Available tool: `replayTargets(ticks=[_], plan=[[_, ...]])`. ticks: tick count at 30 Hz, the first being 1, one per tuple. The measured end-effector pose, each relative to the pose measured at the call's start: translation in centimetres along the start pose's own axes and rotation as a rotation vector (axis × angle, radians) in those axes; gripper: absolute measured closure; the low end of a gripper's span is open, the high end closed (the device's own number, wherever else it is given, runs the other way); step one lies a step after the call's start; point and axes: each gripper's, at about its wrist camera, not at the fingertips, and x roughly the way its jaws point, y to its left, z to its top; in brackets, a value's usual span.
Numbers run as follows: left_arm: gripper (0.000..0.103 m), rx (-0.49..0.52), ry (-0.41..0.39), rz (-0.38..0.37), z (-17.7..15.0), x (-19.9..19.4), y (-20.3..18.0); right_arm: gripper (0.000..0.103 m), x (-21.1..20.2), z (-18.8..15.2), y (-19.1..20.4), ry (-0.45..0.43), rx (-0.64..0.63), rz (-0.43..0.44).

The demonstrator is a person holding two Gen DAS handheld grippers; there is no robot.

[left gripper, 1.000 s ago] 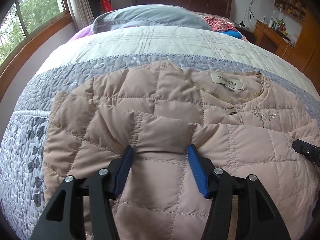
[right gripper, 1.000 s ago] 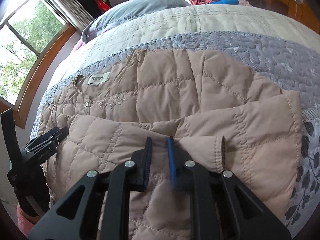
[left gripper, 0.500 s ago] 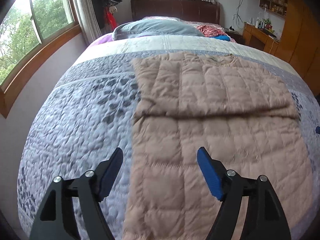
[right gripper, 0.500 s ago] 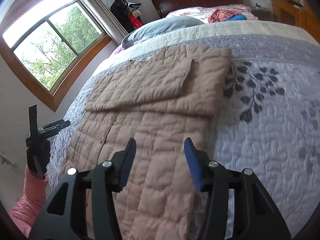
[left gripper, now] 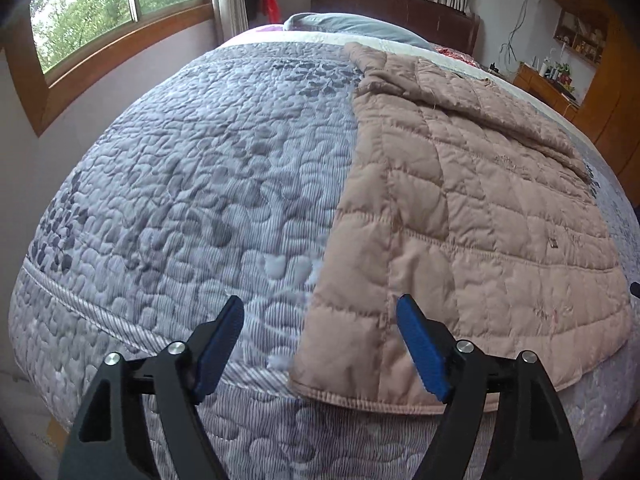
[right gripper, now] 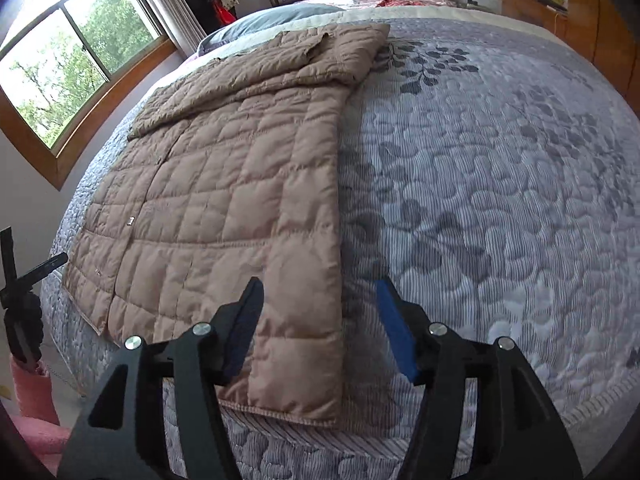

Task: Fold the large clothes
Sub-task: 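Open the right tool and lift it off the folded coat, then grasp the coat hem with the left tool while the right tool grasps it too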

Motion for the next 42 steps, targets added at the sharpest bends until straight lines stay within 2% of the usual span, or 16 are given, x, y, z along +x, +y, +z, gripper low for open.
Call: replayTargets(ticks=[5,12,23,27,30,32,34,36,39,42], plan=[[0.024,0.009,0.035,-0.027,-1.4,1.2,-0.5,0.041,0.7,-1.7,0.9,0.045,0.013,-0.021],[0.024,0.019,0.048,-0.069,-1.5,1.9,-1.3,0.039,0.7,-2.9,1.8,0.040,-0.018,-0.102],[0.023,0.052,0.059,-0.099,-1.5,2.6,-2.2,0.039,1.1,-2.7,1.9,0.042,-0.034,-0.105],[0.024,0.058,0.060,-0.108,-1.5,2.6,-2.3,0.048,1.1,-2.7,2.4,0.045,-0.052,-0.105],[0.033,0.059,0.054,-0.109,-1.6,2.4,-2.4,0.058,1.3,-2.6,2.5,0.052,-0.060,-0.090],[0.043,0.061,0.047,-0.105,-1.7,2.1,-2.6,0.064,1.3,-2.6,2.8,0.048,-0.079,-0.102],[0.057,0.066,0.038,-0.101,-1.7,1.9,-2.7,0.076,1.1,-2.6,3.2,0.042,-0.097,-0.116],[0.068,0.071,0.031,-0.095,-1.8,1.6,-2.8,0.082,1.0,-2.6,3.5,0.034,-0.119,-0.130],[0.080,0.081,0.016,-0.093,-1.8,1.2,-3.1,0.087,0.9,-2.6,3.8,0.028,-0.140,-0.140],[0.085,0.098,-0.010,-0.086,-2.0,0.5,-3.5,0.089,0.6,-2.6,4.0,0.016,-0.153,-0.146]])
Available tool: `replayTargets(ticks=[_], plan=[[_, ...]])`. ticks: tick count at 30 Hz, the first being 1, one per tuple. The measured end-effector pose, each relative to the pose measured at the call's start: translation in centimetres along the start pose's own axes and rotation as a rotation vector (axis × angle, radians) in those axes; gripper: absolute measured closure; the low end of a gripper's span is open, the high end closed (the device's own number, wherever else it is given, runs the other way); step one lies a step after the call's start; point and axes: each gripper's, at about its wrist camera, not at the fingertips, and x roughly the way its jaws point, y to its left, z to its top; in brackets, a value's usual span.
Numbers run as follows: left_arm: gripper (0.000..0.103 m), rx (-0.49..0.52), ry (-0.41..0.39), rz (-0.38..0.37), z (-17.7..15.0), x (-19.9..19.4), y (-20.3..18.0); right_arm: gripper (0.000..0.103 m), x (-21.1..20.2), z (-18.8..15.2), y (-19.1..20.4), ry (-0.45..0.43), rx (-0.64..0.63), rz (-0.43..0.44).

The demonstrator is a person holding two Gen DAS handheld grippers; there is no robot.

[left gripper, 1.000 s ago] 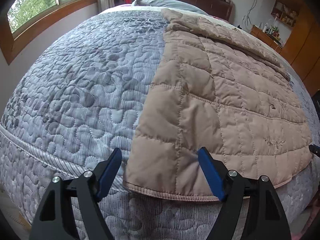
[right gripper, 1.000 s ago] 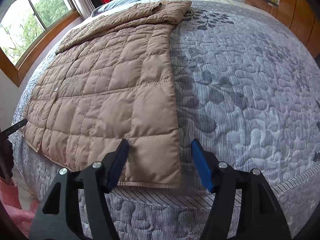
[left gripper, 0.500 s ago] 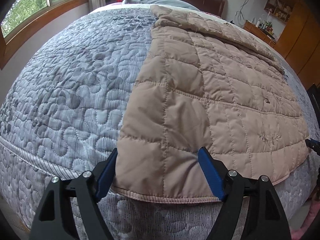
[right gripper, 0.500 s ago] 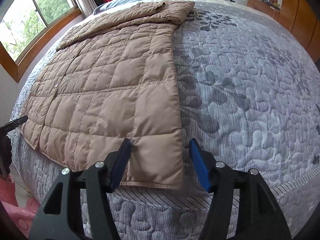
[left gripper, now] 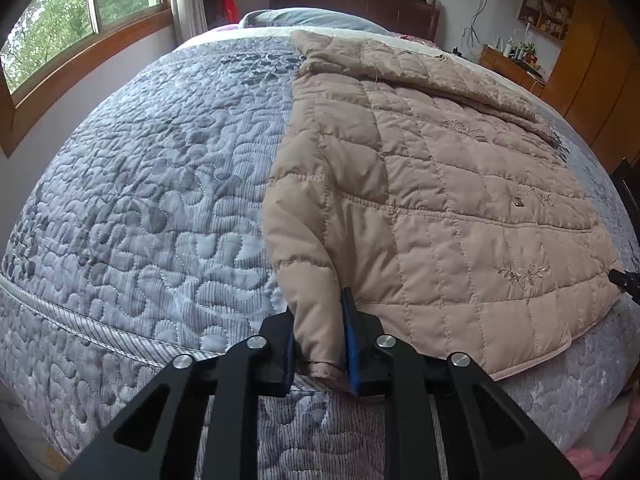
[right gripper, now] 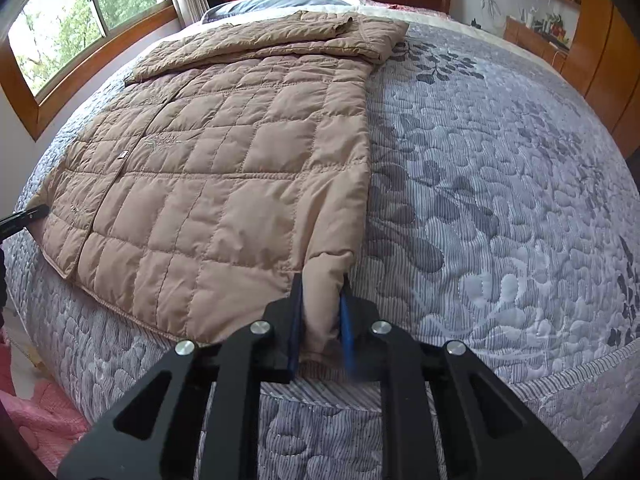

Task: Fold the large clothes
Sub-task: 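Grasp the coat hem with the left tool while the right tool grasps it too, then lift the held hem with both tools and fold it over toward the collar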

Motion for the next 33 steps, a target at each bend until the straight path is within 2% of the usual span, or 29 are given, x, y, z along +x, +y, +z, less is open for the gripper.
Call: replayTargets(ticks=[4,8,15,21,24,28,33], plan=[[0.087,0.006,-0.028,-0.002,-0.1,-1.0,-0.2,0.091,-0.7,-0.2,0.1,-0.017,-0.008,0.004],[0.088,0.020,-0.043,-0.011,-0.7,-2.4,-0.4,0.093,-1.8,-0.4,-0.7,-0.028,0.006,0.063],[0.088,0.060,-0.034,-0.016,-3.5,-4.8,-0.2,0.093,-3.7,-3.0,-3.2,-0.020,0.081,0.257],[0.088,0.068,0.028,0.020,-5.1,-1.7,0.0,0.093,-1.1,-4.0,-3.6,0.029,0.108,0.237],[0.088,0.076,0.018,0.031,-5.0,-1.5,-0.2,0.093,-0.7,-3.6,-3.4,0.034,0.096,0.227],[0.088,0.029,0.001,-0.023,-4.3,-2.8,0.7,0.094,-1.7,-2.8,-3.8,0.005,0.108,0.272],[0.089,-0.011,-0.067,-0.090,-2.1,-5.4,1.3,0.095,-4.2,-1.1,-4.4,-0.074,0.109,0.334]])
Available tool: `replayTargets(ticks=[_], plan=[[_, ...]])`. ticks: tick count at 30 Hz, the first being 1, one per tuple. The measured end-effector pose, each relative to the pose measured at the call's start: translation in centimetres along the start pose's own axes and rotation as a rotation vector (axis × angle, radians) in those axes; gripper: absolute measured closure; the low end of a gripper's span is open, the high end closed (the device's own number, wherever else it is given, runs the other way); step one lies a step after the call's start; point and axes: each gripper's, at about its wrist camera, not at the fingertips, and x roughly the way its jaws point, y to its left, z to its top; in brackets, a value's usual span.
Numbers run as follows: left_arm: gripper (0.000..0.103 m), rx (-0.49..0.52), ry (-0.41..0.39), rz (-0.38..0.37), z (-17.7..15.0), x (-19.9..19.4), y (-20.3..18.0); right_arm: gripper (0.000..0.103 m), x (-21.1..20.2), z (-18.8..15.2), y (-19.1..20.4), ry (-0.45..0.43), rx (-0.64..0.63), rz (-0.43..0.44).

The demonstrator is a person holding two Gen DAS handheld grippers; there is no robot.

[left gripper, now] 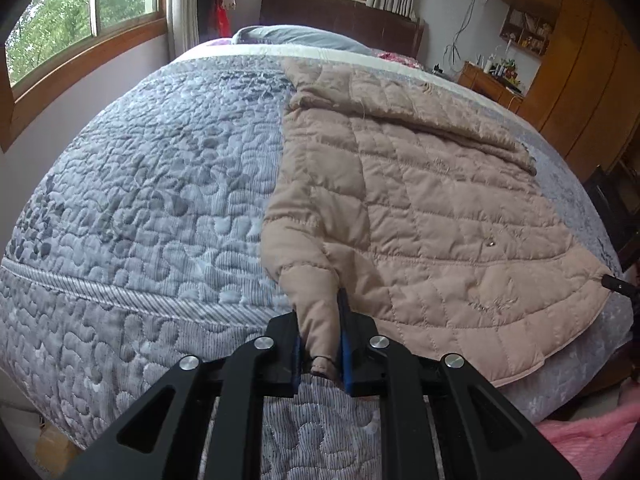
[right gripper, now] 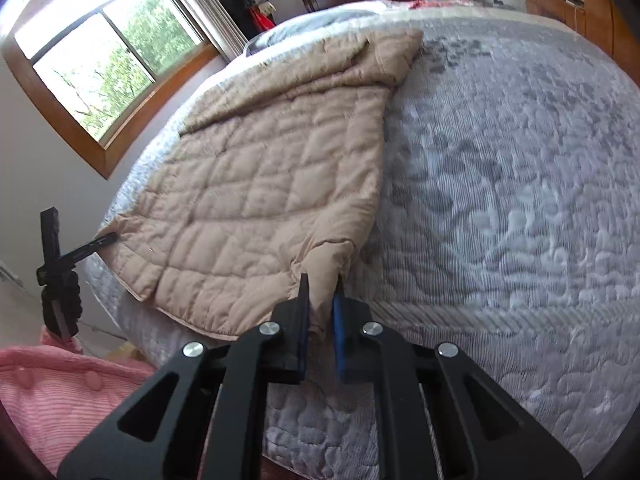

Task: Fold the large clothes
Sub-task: 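Lift the held hem with both tools and fold it over toward the collar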

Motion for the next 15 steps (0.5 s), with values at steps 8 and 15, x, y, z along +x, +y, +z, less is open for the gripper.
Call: replayTargets(ticks=[8,15], plan=[[0.090,0.094,-0.083,0.046,7.1,-0.4,-1.9,0.095,-1.4,7.3,-0.6,-0.041,-0.030,0.004],[0.089,0.138,-0.142,0.068,15.2,1.3,-3.2,0.095,-0.8,15.1,-1.8,-0.041,-0.033,-0.001]])
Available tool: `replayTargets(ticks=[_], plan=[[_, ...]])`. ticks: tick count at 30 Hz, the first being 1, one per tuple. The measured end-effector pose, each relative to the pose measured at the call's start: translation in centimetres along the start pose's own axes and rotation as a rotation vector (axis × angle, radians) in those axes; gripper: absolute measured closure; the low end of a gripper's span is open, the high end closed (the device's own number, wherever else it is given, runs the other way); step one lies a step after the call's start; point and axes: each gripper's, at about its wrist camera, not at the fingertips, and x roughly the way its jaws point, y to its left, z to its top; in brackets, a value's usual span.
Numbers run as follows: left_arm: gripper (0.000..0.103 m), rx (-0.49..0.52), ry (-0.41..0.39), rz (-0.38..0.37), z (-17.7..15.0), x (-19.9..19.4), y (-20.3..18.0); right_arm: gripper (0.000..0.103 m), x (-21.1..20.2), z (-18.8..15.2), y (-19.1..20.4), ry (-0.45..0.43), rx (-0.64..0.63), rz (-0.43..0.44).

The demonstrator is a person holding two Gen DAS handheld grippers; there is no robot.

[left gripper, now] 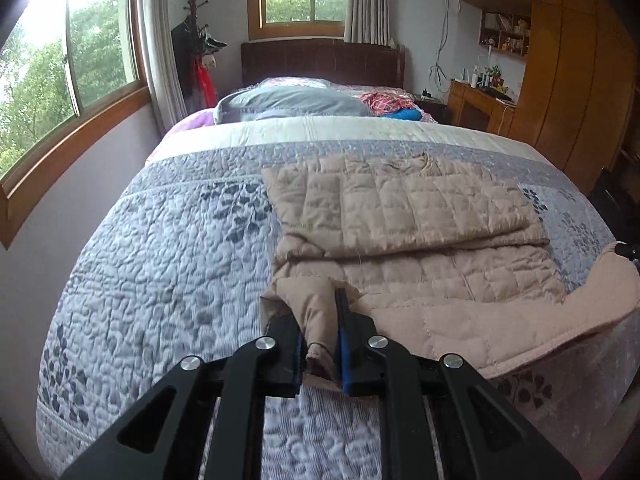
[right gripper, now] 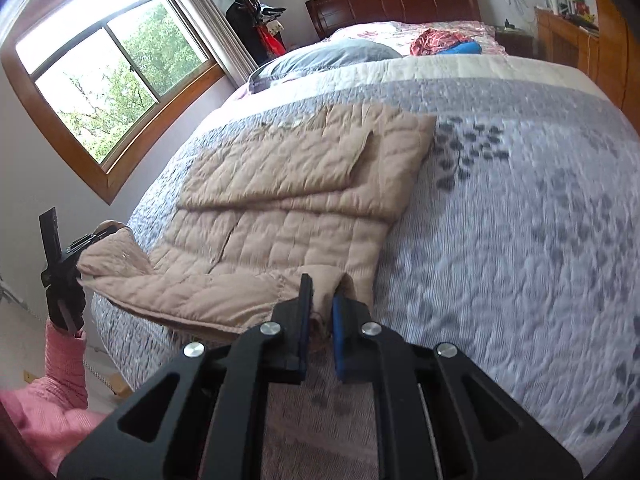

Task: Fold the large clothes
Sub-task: 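Lift the held hem with both tools and fold it over toward the collar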

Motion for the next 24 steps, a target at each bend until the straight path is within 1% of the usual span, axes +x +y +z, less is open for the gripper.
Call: replayTargets(ticks=[3,7,13,16,18,21,24], plan=[[0.089,0.016,-0.024,0.029,3.2,1.8,0.0,0.095,1.2,3.7,-0.8,0.009,0.005,-0.013],[0.089,0.014,-0.029,0.057,7.5,5.1,0.2,0.095,3.4,8.6,-2.5,0.025,0.041,-0.026],[0.089,-0.014,0.023,0.086,12.6,12.2,1.1,0.095,7.4,14.6,-5.7,0.052,0.106,-0.050],[0.090,-0.040,0.069,0.084,14.4,16.2,1.6,0.095,9.8,17.1,-7.3,0.080,0.140,-0.060],[0.089,-0.049,0.098,0.089,15.0,18.4,1.6,0.095,11.6,18.5,-8.3,0.101,0.159,-0.073],[0.089,-0.069,0.159,0.094,15.5,22.2,2.0,0.095,14.0,19.9,-9.4,0.134,0.185,-0.089],[0.089,-0.091,0.202,0.093,15.7,25.0,2.5,0.095,16.3,20.8,-10.5,0.158,0.207,-0.098]])
